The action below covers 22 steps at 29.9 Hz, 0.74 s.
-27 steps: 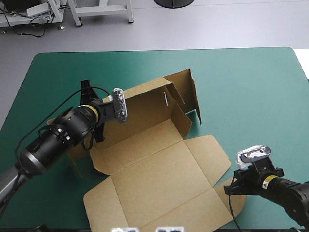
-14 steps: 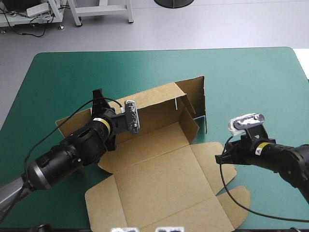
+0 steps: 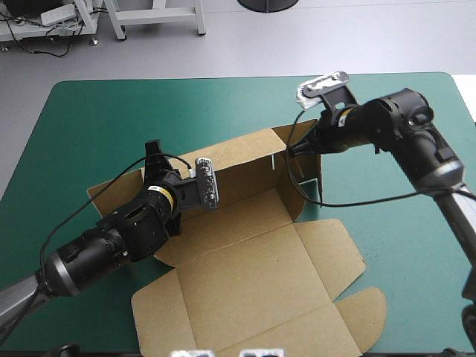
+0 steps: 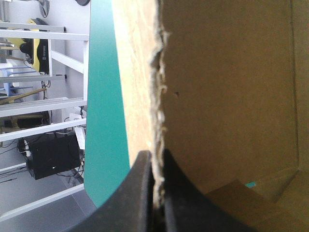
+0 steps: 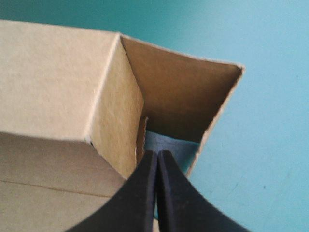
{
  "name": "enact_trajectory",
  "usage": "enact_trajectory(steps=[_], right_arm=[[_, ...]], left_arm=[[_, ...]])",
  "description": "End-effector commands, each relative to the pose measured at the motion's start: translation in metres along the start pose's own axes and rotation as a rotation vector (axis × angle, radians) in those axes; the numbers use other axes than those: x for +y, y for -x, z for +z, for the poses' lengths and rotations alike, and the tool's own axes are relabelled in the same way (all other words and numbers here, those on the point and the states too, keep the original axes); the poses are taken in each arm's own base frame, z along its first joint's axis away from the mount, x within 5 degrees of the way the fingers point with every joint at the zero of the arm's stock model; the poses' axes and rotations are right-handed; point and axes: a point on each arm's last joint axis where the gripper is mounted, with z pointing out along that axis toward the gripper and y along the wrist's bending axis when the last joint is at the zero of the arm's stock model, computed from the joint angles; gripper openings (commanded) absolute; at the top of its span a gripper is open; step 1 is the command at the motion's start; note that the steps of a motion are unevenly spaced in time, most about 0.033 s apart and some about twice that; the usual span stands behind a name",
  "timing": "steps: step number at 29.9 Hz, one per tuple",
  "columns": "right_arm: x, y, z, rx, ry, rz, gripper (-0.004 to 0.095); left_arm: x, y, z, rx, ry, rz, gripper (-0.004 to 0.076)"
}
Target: Fold the box
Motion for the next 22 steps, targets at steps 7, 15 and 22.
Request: enact_trajectory(steps=[7, 15, 22], right_arm=[[0.0, 0.067, 0.002, -0.102, -0.007, -0.03, -0.0002], [-0.017, 0.079, 0.043, -0.089, -0.038, -0.018, -0.0004], [-0.04, 0.073, 0.072, -0.015, -0.016, 0.037, -0.0004]], left_arm=[[0.006, 0.004, -0.011, -0.056, 0.017, -0.029, -0.0006], [0.006, 0.003, -0.011, -0.053, 0.016, -0.029, -0.0006], [0.006, 0.004, -0.011, -0.061, 0.015, -0.033, -0.0006]])
